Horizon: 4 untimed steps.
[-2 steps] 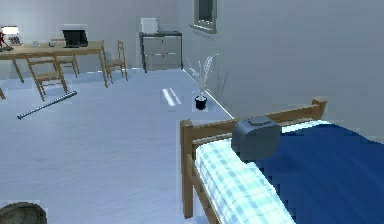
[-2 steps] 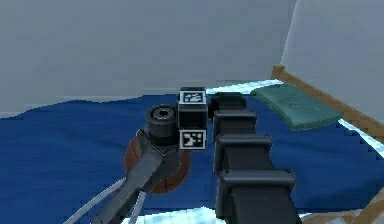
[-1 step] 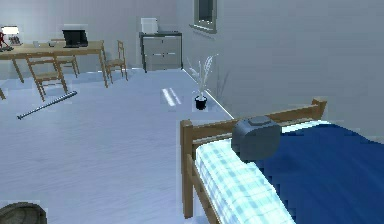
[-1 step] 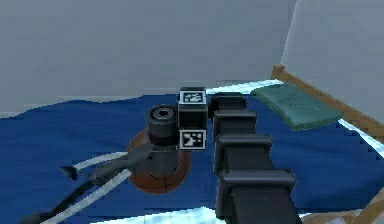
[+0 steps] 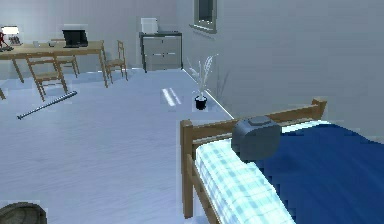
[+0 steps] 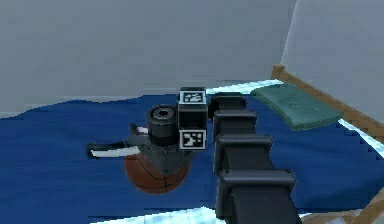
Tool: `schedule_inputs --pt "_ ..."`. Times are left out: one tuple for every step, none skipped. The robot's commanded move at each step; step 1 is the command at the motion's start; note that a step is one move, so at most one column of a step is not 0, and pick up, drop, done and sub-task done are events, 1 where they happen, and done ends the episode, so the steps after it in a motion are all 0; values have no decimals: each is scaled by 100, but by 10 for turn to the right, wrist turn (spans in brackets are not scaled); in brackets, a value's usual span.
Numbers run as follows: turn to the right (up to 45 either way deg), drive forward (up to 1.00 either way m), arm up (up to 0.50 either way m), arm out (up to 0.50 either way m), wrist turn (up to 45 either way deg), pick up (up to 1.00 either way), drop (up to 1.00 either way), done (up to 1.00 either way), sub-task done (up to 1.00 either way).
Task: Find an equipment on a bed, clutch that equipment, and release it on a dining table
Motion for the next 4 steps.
schedule_inputs --pt "0 0 0 0 210 0 0 0 0" --pt "0 0 -20 0 0 0 0 0 0" --pt "0 0 0 0 0 100 0 0 0" --pt "0 0 10 0 0 0 0 0 0"
